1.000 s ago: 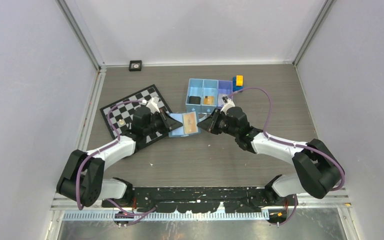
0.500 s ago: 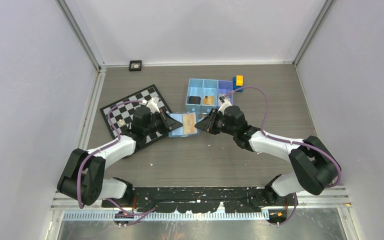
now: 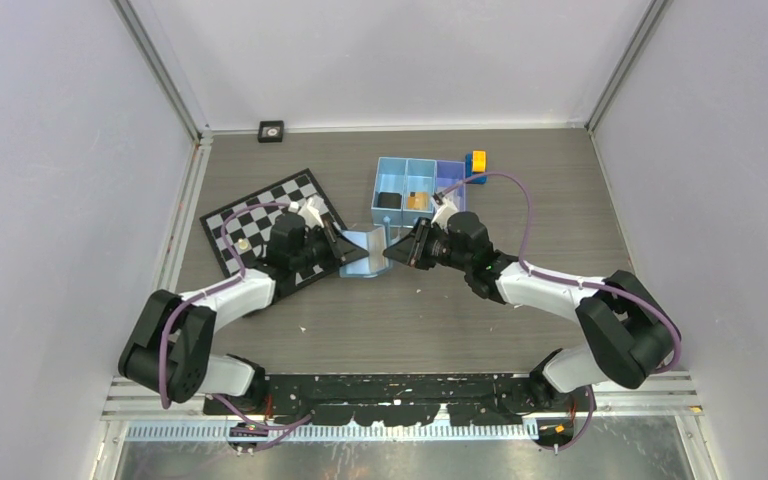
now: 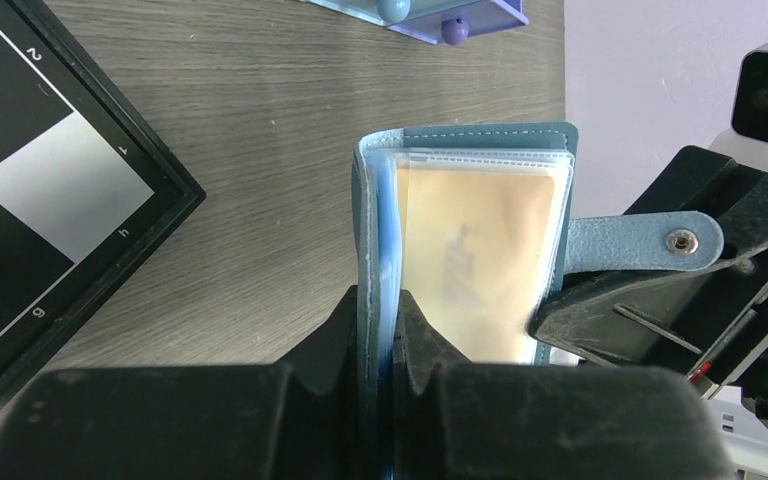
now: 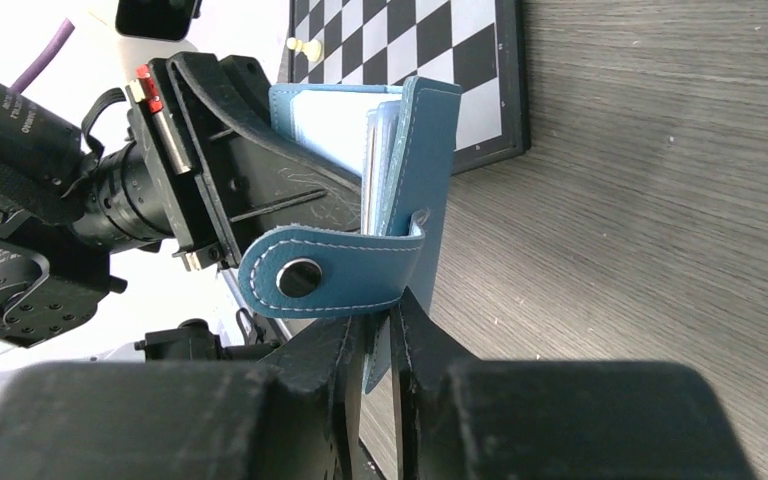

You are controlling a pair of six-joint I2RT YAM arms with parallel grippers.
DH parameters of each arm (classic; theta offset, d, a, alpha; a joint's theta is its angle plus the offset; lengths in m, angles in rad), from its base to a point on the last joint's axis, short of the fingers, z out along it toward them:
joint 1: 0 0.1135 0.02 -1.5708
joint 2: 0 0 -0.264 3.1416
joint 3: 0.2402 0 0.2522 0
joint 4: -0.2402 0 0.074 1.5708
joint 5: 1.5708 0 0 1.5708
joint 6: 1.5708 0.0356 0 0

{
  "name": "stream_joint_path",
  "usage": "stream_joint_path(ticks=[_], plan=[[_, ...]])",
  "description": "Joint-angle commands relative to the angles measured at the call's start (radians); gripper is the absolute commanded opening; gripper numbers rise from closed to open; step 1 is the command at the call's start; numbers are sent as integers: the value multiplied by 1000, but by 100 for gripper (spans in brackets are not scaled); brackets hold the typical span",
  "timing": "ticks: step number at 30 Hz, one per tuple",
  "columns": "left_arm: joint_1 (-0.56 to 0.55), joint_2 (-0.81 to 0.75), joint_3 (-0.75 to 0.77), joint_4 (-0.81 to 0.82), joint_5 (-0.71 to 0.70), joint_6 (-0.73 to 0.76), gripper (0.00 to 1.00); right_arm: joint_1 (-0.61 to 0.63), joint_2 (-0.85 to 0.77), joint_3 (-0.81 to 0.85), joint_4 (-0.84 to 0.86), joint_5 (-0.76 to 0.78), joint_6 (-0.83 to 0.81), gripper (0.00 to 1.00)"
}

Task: Take the credit cards out of the card holder
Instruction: Remove the credit card from the card holder.

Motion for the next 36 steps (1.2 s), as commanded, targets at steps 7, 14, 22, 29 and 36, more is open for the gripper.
stream_joint_path(ticks=[7,14,22,29,36], plan=[[-26,36,64,99,95,-5,0,11,17,26,111,-55,14,10],[-34,55,73,99,101,-4,0,14,24,30,122,-65,23,11],[-45,80,87,99,106,-4,0,15,23,31,113,-56,20,18],[-45,54,76,92,83,1,0,17,15,47,13,14,-9,20],[-45,17,59,92,61,6,0,16,12,59,-45,55,-21,25]])
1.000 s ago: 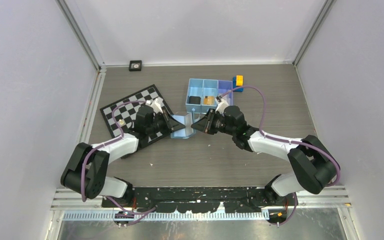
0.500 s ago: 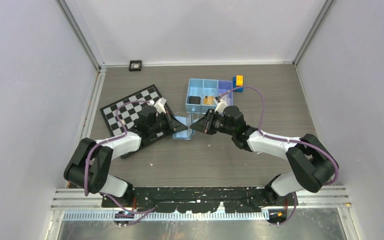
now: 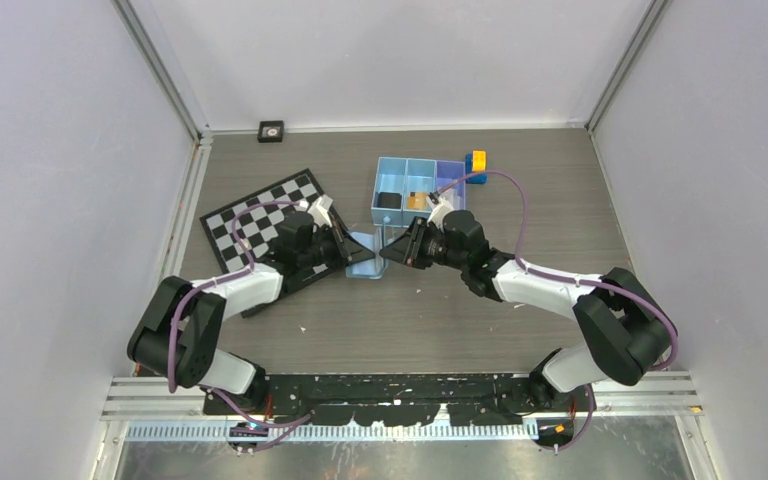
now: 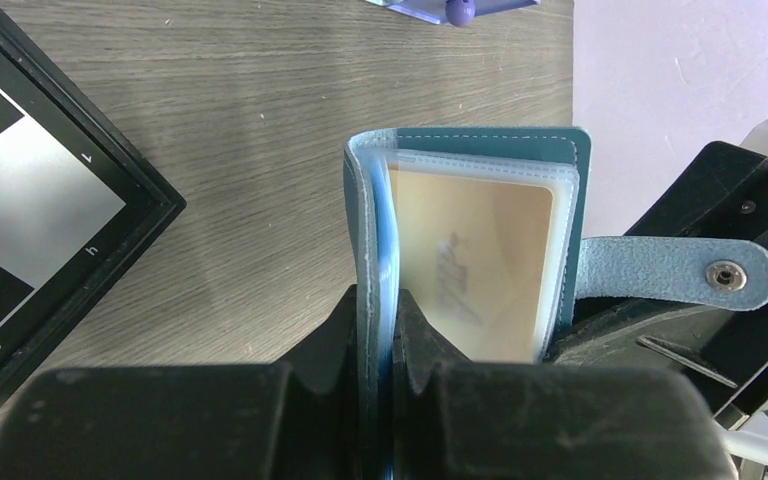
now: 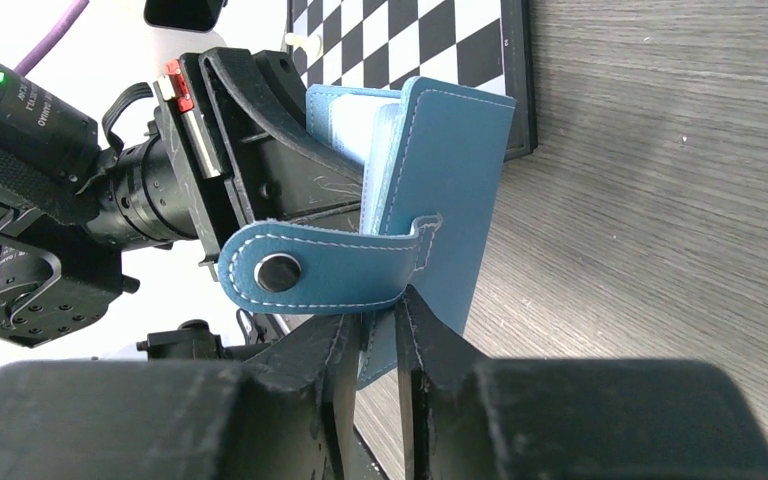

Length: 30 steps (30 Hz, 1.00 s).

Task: Take the credit cards out of the card holder
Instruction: Remove the credit card from the card holder.

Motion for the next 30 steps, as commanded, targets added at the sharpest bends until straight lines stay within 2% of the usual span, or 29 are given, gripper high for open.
stream_joint_path(ticks=[1,14,19,27,30], plan=[[-15,-68,19,76,40,8,0,5,-11,30,-31,53,-26,25],[-15,-78,20,60,29,21,0,5,-11,47,-100,94,-47,40],[-15,-71,24,51,28,23,0,4,-9,45,-95,87,-46,50],[-15,-80,26,29,13,31,0,5,-15,40,-87,87,-44,50],[-15,-90,24,20,3,35,0,5,-23,35,-86,98,-41,47]])
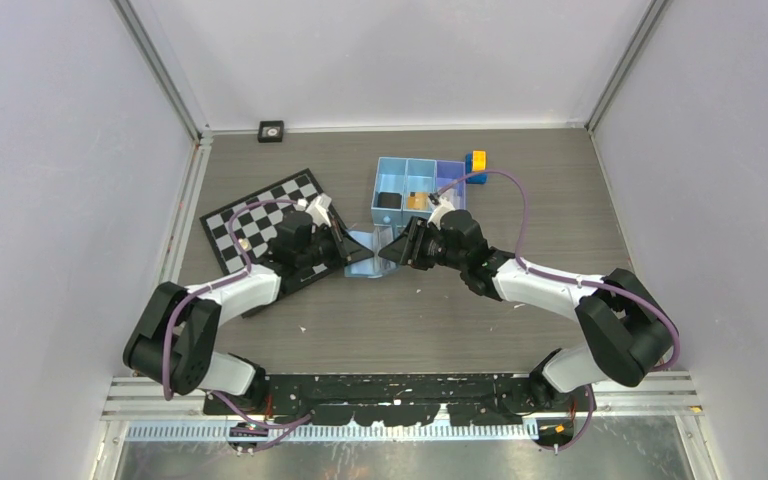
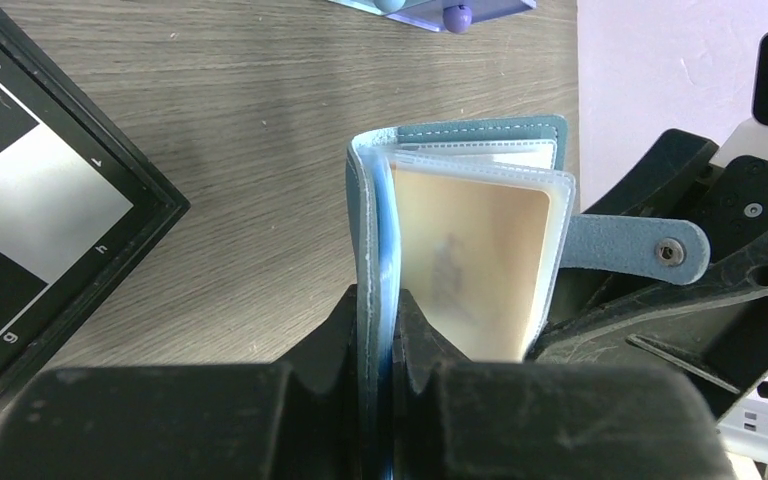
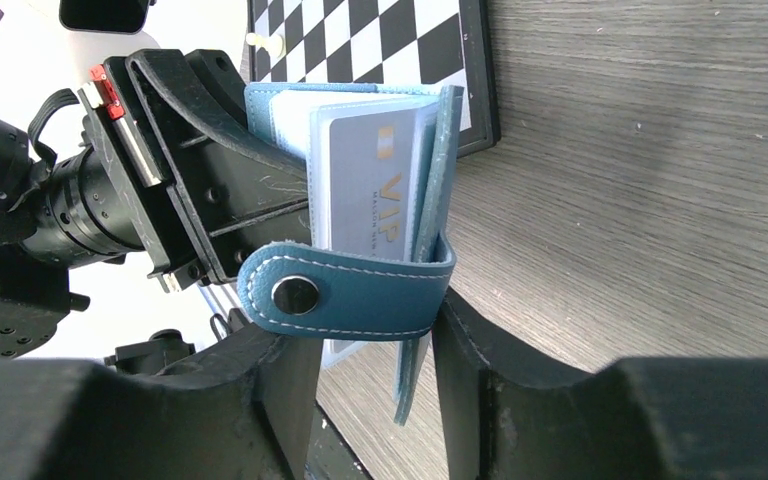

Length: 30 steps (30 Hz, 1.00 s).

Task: Take the credit cards out of the card holder
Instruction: Remove the credit card from the card holder.

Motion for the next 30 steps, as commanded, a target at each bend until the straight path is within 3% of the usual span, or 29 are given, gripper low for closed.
stream_joint_path(ticks=[1,3,8,23,30], plan=[[-12,-59,22,44,24,9,0,4,-19,15,0,47,-15,44],[-12,-63,21,44,22,8,0,4,-27,12,-2,56,-14,33],[-12,-66,20,44,22,9,0,4,-34,8,-2,63,-13,29],[-18,-35,30,90,76,-5,0,5,35,47,2,-21,-21,47],[-34,-9,41,117,107,-13,0,21,66,65,10,-54,-35,67]])
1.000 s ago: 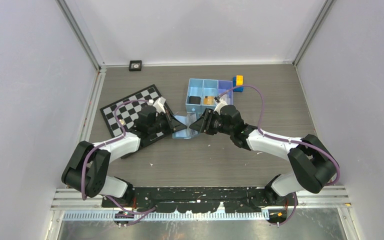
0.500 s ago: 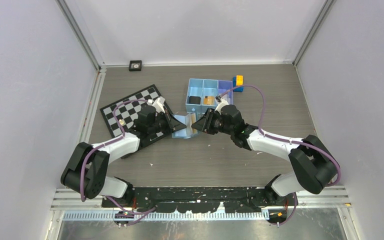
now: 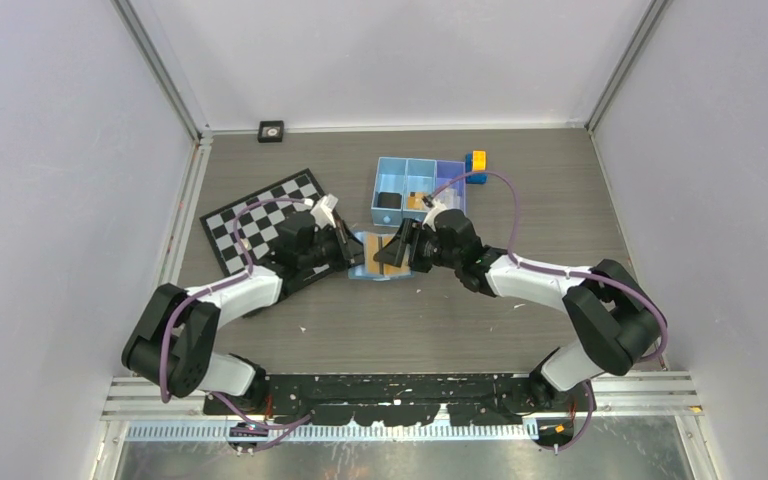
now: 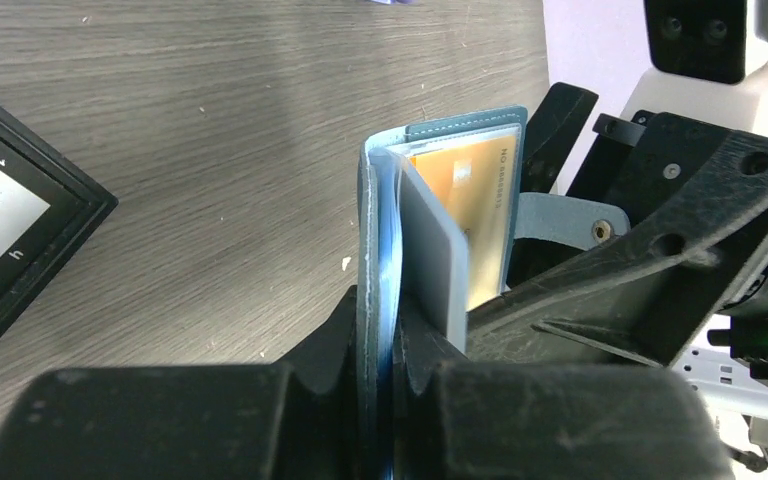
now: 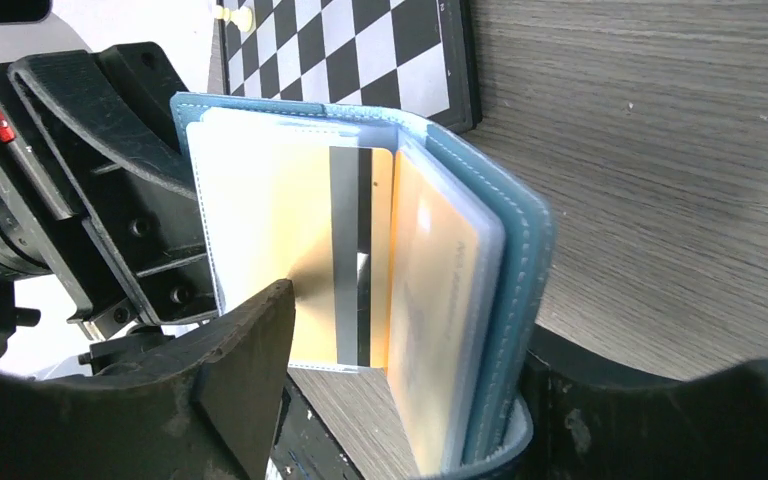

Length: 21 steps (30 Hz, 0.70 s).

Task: Take the credit cards out of the card holder
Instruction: Remove the credit card from the card holder.

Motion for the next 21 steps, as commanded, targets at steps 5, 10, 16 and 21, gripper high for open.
stream_joint_path(ticks=[5,10,16,21], plan=[[-10,22,35,125,79,-33,0,14,-11,35,16,-6,-24,66],[-4,46,32,159,98,-67,0,16,-36,26,8,22,-24,49],[32,43,2,202,102,-104,0,15,-97,-6,7,81,-20,32],[48,42,-5,188,93,-107,0,15,-138,-15,-33,152,-22,10]])
